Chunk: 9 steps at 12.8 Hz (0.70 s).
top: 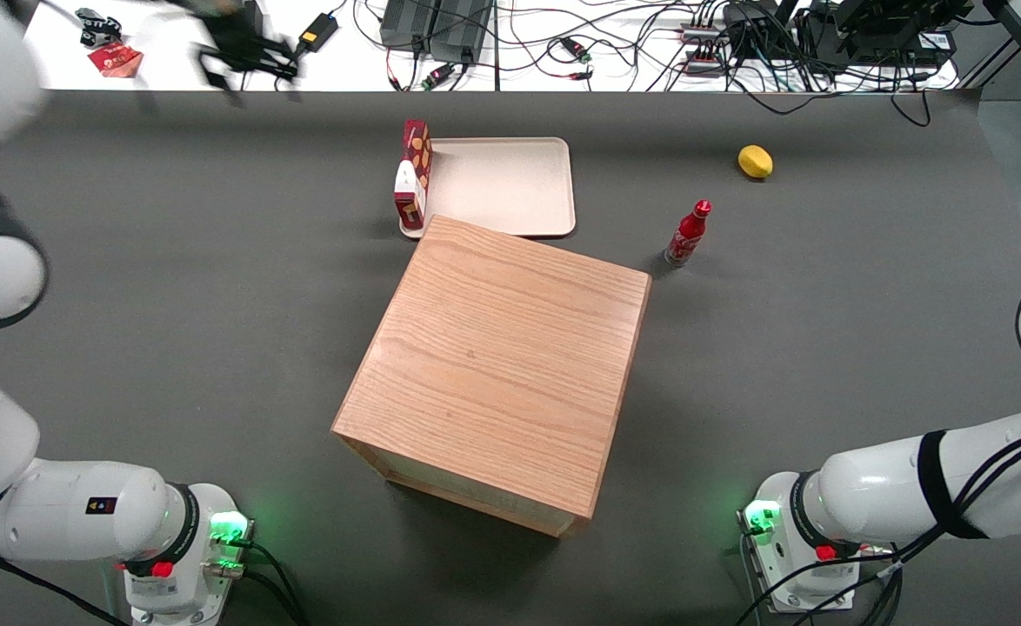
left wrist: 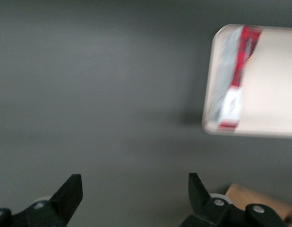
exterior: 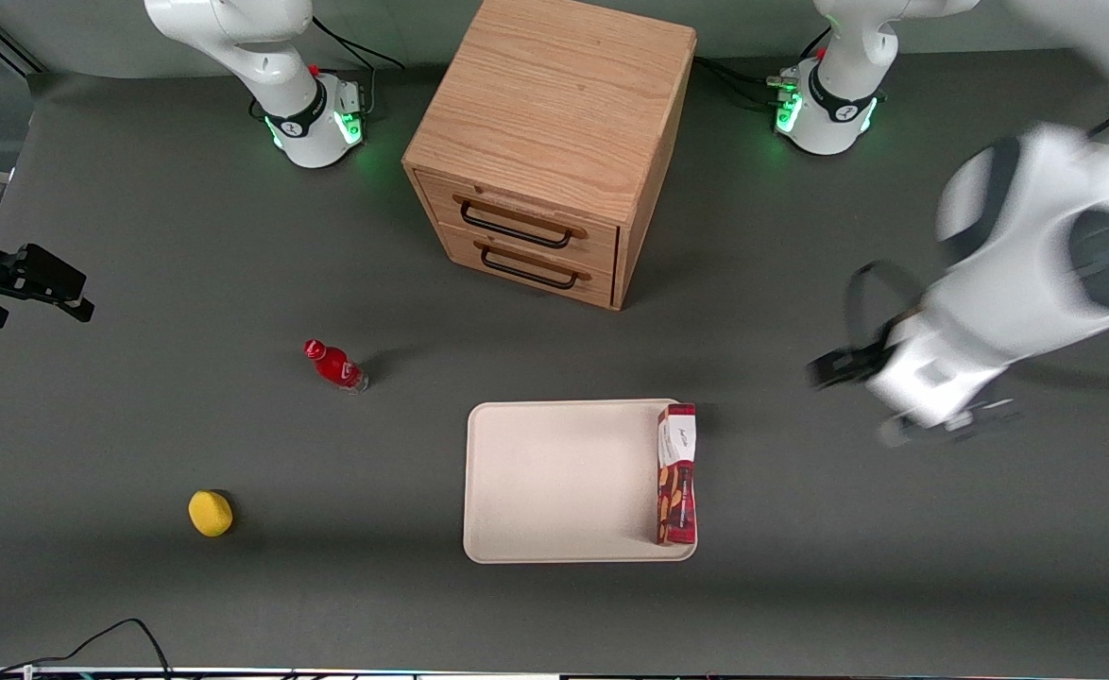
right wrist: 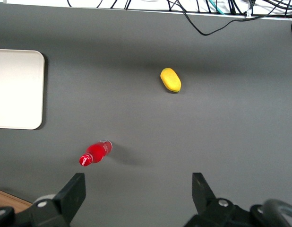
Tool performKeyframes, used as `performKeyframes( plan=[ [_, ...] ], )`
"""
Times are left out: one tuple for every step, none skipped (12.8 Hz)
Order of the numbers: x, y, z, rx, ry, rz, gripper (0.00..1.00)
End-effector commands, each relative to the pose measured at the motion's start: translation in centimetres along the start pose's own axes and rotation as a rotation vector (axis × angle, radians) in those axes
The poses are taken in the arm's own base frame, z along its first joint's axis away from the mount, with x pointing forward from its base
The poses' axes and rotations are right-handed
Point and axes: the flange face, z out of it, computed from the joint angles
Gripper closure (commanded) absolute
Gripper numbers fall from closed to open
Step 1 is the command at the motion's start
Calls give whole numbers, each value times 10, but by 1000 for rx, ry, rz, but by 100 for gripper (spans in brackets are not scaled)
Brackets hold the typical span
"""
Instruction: Place red cookie box on tray
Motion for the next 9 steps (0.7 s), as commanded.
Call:
performKeyframes(
  plan=[
    [-57, -69, -45, 5, -75, 96, 0],
    [-75, -85, -50, 4, -92, 114, 0],
    [-96, -101, -50, 0, -96, 117, 0],
    [-116, -108, -47, -3, -87, 114, 0],
    [-134, -113, -41, -6, -80, 107, 0],
    [-142, -124, -41, -11, -75, 90, 0],
    [-139, -123, -49, -6, -69, 80, 0],
    [-131, -123, -51, 4, -97, 94, 0],
    [-123, -123, -58, 5, -114, 94, 0]
  ],
)
